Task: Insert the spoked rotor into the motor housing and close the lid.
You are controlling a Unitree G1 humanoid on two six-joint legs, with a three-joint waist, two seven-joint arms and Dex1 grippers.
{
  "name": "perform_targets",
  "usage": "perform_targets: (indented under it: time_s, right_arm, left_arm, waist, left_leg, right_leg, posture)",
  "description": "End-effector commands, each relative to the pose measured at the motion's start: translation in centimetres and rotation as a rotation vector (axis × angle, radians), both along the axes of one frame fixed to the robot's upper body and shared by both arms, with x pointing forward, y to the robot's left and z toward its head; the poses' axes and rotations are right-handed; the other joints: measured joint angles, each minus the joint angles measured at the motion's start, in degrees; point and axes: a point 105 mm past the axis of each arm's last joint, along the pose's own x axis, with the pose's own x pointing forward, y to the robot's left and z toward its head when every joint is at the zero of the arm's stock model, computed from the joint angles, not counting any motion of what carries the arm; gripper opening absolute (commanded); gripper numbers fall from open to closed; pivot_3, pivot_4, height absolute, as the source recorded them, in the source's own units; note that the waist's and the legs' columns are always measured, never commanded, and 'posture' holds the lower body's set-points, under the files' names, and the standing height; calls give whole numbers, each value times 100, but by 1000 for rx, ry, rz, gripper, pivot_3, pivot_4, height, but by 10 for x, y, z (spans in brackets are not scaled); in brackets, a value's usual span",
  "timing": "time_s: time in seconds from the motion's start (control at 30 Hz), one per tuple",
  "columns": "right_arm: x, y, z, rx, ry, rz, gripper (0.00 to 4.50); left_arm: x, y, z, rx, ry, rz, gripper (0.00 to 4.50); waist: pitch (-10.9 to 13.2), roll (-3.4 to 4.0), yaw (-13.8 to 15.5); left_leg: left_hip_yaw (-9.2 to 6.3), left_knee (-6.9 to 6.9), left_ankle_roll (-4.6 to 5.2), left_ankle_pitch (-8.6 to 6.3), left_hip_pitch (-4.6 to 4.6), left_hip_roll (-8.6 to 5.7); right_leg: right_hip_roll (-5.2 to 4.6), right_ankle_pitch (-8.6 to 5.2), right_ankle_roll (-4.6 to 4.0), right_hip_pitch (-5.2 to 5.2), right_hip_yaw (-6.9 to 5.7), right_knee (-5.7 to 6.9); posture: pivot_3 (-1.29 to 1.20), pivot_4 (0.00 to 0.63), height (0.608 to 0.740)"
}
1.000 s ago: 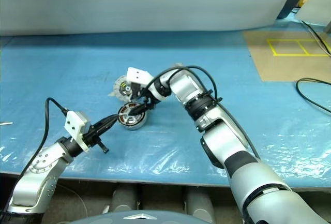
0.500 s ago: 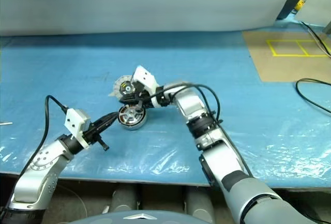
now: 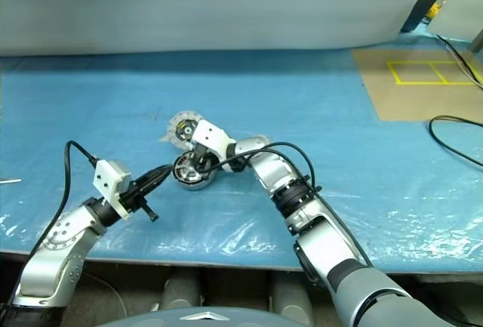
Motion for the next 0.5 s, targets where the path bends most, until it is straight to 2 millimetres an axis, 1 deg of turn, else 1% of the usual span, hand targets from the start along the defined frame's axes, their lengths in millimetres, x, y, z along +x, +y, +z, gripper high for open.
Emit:
perform_targets:
  time_s: [0.03, 0.13, 0.27, 0.43, 0.5]
  right_arm:
    - [-8, -9, -24, -109, 41, 30, 81]
    - [-13, -6, -18, -93, 37, 76, 81]
    - [-6, 8, 18, 116, 23, 44, 81]
    - [0, 8, 45, 261, -9, 45, 81]
    - [0, 6, 51, 293, -9, 59, 81]
  left_arm:
    - [0, 1, 8, -9, -39, 4, 0]
    - [1, 1, 9, -9, -41, 3, 0]
    - [2, 2, 9, -10, -46, 8, 0]
    - [3, 2, 12, -12, -54, 10, 0]
    - [3, 3, 14, -18, -60, 14, 0]
  waist:
    - [0, 0, 8]
    - [-1, 0, 8]
    - [-1, 0, -5]
    - [0, 0, -6]
    - [0, 0, -6]
  left_leg:
    - [0, 0, 5, -3, 2, 0]
    - [0, -1, 13, -8, 1, 0]
    - [0, -6, 12, -7, -12, 0]
    - [1, -8, -4, 2, -47, 2]
    - [1, -9, -4, 2, -52, 2]
  right_leg:
    - [0, 0, 0, 2, 1, 0]
    - [-1, 0, 0, 3, 1, 0]
    - [1, 0, 0, -11, 1, -6]
    - [4, 0, 0, -42, 0, -7]
    - [4, 0, 0, -43, -1, -10]
  posture:
    - [0, 150, 740]
    - [0, 150, 740]
    - [0, 150, 740]
    - [0, 150, 740]
    - [0, 150, 740]
